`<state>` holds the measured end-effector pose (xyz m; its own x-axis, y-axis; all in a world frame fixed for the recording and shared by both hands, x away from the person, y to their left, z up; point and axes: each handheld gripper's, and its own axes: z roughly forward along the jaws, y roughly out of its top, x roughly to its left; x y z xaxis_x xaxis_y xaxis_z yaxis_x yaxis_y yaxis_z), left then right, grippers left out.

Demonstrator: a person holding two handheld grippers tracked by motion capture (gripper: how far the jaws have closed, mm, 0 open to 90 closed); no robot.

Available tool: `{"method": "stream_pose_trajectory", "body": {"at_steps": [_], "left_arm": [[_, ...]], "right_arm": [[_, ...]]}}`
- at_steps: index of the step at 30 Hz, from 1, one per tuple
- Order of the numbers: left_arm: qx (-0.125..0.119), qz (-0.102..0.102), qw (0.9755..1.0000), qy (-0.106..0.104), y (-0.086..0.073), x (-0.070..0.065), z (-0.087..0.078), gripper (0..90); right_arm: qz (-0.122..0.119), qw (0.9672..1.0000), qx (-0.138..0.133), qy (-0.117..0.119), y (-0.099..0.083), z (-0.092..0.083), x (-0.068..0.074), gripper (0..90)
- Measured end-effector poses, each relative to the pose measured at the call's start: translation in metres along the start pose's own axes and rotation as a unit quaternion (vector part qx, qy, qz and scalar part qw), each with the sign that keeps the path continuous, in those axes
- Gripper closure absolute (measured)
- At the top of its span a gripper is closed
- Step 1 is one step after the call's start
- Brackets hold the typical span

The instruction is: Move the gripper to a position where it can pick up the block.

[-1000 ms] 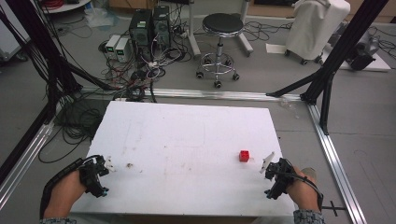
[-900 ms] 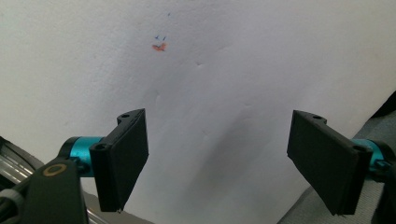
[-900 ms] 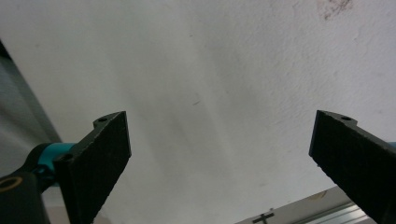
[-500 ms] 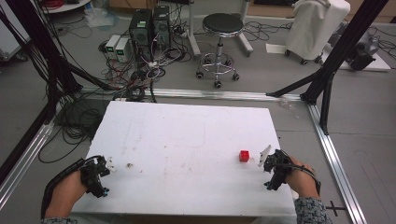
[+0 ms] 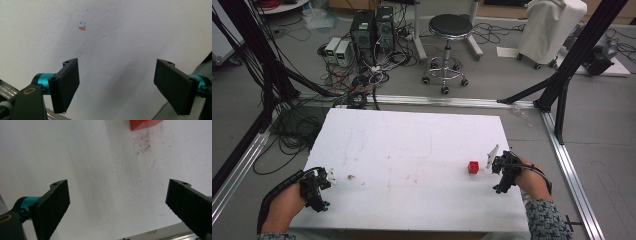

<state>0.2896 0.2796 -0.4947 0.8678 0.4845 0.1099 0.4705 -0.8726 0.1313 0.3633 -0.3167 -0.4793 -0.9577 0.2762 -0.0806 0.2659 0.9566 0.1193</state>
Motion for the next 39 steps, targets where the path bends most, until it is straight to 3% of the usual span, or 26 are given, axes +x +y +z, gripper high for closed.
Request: {"method": "stream_pose_trajectory", "body": {"at_steps": [12, 21, 27, 39], "left_arm": [[0.004, 0.002, 1.0000, 0.000, 0.002, -0.001, 0.002, 20.9], [0.006, 0.003, 1.0000, 0.001, 0.002, -0.001, 0.003, 20.9], [0.007, 0.004, 1.0000, 0.000, 0.002, -0.002, 0.004, 20.9], [0.005, 0.004, 1.0000, -0.001, 0.002, -0.002, 0.003, 20.9]], "right_arm": [[-0.054, 0.9985, -0.002, 0.000, 0.018, -0.005, -0.021, 4.7], [-0.069, 0.9976, 0.006, 0.011, 0.031, -0.004, -0.032, 4.7], [-0.079, 0.9969, 0.006, 0.007, 0.040, -0.005, -0.035, 4.7], [-0.100, 0.9947, 0.006, 0.021, 0.060, 0.004, -0.040, 4.7]]}}
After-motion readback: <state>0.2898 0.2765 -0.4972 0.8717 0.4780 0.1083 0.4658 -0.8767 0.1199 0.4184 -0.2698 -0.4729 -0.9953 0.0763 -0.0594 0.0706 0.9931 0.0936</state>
